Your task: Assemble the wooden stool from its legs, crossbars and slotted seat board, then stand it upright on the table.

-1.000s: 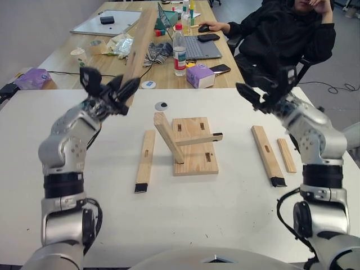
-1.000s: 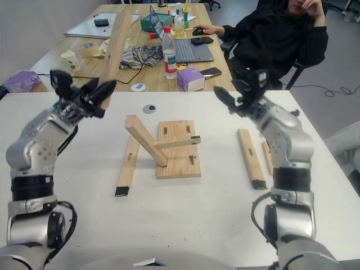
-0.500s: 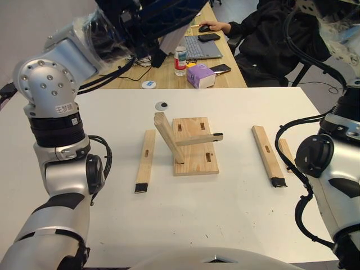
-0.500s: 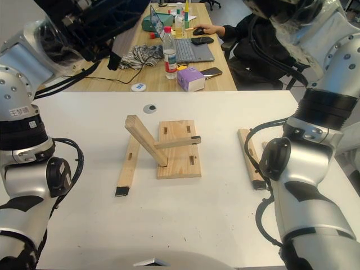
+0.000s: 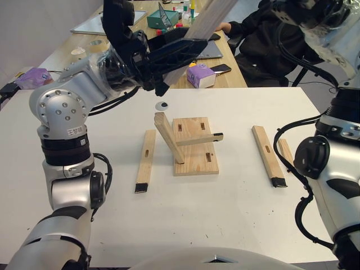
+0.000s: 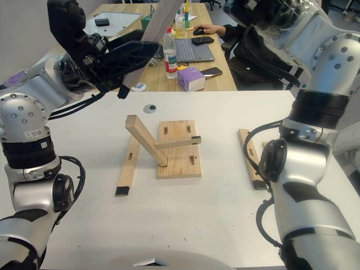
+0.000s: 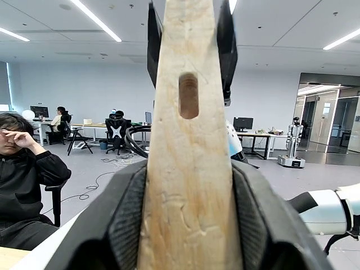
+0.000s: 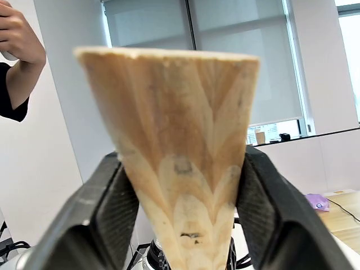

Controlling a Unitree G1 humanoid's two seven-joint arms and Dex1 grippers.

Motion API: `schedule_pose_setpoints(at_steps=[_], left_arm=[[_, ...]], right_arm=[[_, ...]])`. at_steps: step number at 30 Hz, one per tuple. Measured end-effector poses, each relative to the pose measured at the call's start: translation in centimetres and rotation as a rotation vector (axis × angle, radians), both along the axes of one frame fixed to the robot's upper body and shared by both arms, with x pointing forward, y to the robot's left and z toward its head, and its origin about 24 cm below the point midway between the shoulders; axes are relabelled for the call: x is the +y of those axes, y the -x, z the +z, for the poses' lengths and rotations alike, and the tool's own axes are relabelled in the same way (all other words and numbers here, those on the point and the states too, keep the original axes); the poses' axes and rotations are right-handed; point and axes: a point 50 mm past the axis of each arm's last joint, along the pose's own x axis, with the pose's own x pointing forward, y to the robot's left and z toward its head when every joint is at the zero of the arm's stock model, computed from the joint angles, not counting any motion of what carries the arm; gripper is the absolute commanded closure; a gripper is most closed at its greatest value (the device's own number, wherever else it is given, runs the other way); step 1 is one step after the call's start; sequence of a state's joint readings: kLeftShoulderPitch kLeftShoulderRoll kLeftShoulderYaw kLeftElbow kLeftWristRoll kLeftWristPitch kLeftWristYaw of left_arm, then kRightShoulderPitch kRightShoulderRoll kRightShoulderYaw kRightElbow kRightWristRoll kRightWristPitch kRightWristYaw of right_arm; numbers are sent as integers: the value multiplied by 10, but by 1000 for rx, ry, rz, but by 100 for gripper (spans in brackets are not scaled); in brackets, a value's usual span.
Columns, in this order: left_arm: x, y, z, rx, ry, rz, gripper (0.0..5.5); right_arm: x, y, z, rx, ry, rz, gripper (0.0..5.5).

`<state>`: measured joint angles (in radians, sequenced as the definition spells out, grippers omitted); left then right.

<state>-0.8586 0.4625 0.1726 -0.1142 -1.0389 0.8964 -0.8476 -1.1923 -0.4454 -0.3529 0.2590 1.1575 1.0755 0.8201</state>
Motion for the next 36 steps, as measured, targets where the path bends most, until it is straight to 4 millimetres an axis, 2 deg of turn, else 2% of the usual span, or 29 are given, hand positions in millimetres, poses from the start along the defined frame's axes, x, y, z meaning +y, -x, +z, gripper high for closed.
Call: schedule_pose_setpoints(at_steps=[4, 5, 11, 15, 18, 21, 22, 24, 26, 30, 33, 36], left_arm=[[-1, -1, -3, -14, -5, 19, 349], [-1, -1, -4, -34, -6, 27, 312], [-3, -1, -6, -92, -31, 51, 198], [11, 2, 6, -152, 47, 114, 198], [21, 5, 17, -170, 171, 125, 198], [29, 6, 21, -162, 246, 164, 198], [31, 6, 22, -165, 256, 176, 198], [35, 4, 21, -147, 265, 216, 198], [37, 1, 16, -122, 246, 264, 198], [41, -7, 3, -76, 169, 350, 198], [42, -8, 2, -73, 159, 357, 198], [43, -8, 2, -70, 156, 361, 198]], right_arm=[[0, 0, 0, -2, 10, -7, 340], [1, 1, 1, -9, 13, -8, 340], [4, 8, 6, -68, 31, -29, 342], [-1, -1, 11, -129, 30, -169, 343], [-17, -9, 25, -210, 60, -336, 343], [-23, -16, 19, -291, 181, -419, 344], [-23, -18, 12, -302, 220, -425, 344], [-33, -26, -18, -265, 329, -466, 344], [-41, -36, -57, -174, 405, -478, 344], [-66, -46, -114, -25, 474, -514, 344], [-80, -42, -136, 28, 509, -509, 344], [-86, -37, -156, 89, 514, -469, 344]])
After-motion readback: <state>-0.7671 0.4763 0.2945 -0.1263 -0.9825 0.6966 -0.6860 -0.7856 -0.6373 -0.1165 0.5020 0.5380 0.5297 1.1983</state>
